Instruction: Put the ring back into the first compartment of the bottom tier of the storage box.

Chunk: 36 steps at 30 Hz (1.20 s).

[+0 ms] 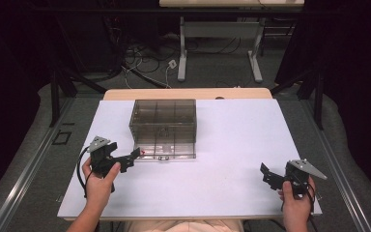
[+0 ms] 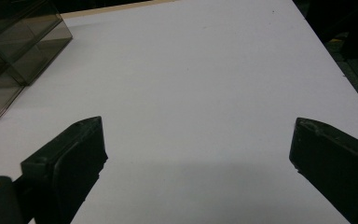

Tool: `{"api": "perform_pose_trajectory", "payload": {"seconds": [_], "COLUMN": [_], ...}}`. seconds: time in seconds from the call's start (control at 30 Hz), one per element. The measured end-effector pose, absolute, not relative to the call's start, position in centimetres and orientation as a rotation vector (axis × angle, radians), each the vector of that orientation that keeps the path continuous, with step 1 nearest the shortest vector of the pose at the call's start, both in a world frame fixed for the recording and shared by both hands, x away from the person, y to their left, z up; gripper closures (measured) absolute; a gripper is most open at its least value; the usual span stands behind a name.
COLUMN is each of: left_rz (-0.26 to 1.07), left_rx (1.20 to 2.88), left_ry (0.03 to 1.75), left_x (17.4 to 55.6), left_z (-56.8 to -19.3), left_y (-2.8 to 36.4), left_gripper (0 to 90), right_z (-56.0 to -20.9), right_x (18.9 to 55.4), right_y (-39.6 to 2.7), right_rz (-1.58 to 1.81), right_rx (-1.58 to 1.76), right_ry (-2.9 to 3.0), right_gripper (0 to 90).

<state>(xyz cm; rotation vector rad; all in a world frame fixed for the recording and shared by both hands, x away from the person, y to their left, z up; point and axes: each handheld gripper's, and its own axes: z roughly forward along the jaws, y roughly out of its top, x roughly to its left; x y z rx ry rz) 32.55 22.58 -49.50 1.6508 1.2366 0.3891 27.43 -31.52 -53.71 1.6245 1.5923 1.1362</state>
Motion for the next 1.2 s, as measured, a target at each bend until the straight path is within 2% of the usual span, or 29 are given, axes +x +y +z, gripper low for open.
{"api": "perform_pose_trajectory", "payload": {"seconds": [0.33,0.87,1.2], "left_rz": [0.405,0.429,0.443], "left_rx": [1.676,1.677,1.643], "left_ry": [1.168,1.192,1.223], "left_x": [30.9,29.2,28.0], "left_z": [-48.7,-49.5,-50.1], "left_y": [23.4,25.2,27.7], "left_gripper": [0.8,0.8,0.8], "right_z": [-53.9,-53.6,-53.5], "right_x": [27.6,27.5,27.4], "right_y": [-31.4,-31.5,-31.3], "right_rz": [1.148,1.146,1.159], "right_rx": [1.613,1.617,1.604], "right_ry": [1.559,1.585,1.581], "right_gripper": [3.3,3.3,3.3]}}
